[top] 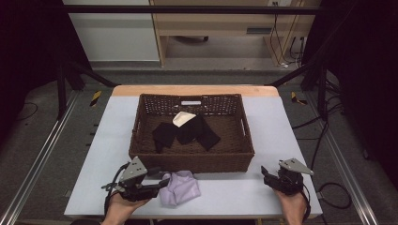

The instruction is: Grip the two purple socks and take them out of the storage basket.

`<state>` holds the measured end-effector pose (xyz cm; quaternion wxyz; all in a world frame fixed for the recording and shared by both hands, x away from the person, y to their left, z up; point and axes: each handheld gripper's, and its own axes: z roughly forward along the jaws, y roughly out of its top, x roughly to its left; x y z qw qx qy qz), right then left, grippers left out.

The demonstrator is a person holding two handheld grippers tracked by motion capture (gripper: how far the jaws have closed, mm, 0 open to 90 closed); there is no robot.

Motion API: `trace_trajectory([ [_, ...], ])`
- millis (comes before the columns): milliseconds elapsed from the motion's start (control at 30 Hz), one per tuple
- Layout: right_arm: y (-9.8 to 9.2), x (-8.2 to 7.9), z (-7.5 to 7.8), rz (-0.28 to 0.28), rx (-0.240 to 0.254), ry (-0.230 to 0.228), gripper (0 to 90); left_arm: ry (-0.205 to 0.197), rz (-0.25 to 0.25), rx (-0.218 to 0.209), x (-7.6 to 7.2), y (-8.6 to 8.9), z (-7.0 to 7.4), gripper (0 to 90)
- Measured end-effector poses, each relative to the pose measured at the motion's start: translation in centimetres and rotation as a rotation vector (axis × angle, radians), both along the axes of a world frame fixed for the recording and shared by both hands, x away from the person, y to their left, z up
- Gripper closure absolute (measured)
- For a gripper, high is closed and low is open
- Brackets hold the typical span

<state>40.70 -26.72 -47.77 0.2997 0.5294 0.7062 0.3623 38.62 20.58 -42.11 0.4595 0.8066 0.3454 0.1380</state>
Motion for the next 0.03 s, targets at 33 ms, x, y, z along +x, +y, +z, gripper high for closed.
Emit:
trace_trajectory([
  [33, -0.03, 0.01, -0.03, -0.002, -0.001, 0.002, 25.9, -0.002, 0.016, 0.0, -0.06, 0.53, 0.01, 40.3],
])
